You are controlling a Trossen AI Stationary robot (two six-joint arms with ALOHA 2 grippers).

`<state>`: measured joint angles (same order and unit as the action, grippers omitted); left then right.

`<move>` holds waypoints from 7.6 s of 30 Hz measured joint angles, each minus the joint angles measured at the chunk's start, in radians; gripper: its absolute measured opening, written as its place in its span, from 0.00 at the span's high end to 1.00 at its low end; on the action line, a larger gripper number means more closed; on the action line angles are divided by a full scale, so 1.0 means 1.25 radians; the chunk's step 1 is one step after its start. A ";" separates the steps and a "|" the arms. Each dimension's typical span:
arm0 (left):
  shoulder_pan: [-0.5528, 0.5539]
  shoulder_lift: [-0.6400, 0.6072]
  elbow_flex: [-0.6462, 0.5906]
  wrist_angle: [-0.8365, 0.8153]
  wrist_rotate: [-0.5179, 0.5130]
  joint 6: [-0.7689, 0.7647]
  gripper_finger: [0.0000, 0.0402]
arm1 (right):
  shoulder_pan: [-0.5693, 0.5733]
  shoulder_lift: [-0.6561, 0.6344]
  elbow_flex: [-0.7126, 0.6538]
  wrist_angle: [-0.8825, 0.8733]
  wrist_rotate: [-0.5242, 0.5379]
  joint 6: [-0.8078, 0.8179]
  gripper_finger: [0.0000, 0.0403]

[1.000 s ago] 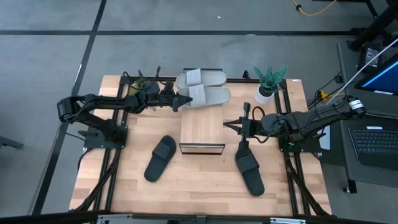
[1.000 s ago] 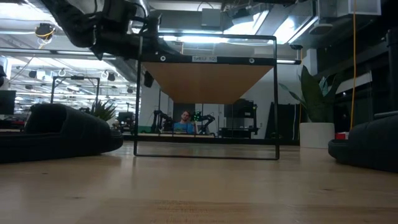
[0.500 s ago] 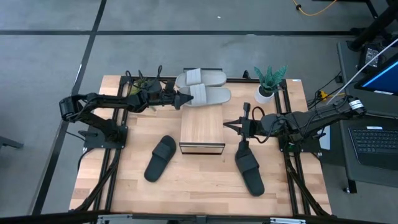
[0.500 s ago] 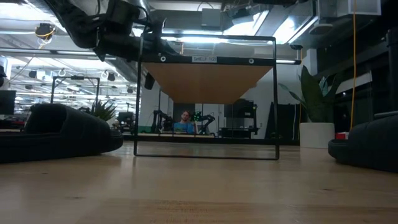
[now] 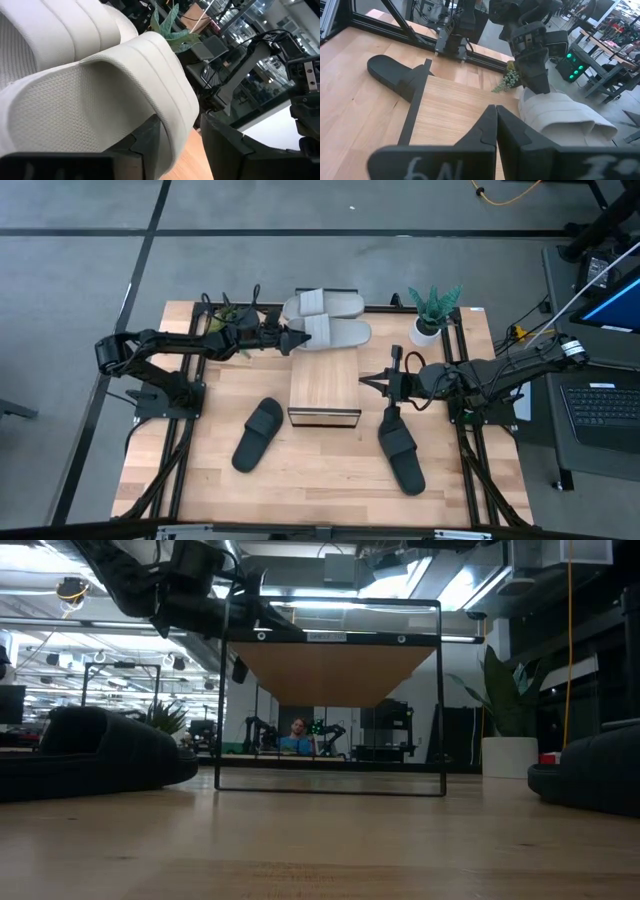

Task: Pick and place slides into the shelf
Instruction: Put the gray slide on the shelf, then put the right black slide on the shelf

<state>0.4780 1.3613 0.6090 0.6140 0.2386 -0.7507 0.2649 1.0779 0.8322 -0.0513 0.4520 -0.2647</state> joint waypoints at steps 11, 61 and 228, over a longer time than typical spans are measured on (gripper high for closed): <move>0.019 0.000 0.000 0.000 0.050 0.016 0.69 | 0.000 0.000 0.000 -0.012 -0.001 0.020 0.99; -0.021 -0.001 0.289 -0.541 -0.277 0.044 0.69 | 0.000 0.000 0.000 -0.011 -0.001 0.038 0.99; -0.413 0.011 0.517 -0.918 -0.439 0.683 1.00 | 0.016 -0.011 -0.023 0.027 -0.145 0.035 0.99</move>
<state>-0.0381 1.3753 1.2557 -0.5338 -0.3108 0.1026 0.2855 1.0641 0.8040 -0.0181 0.2703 -0.2215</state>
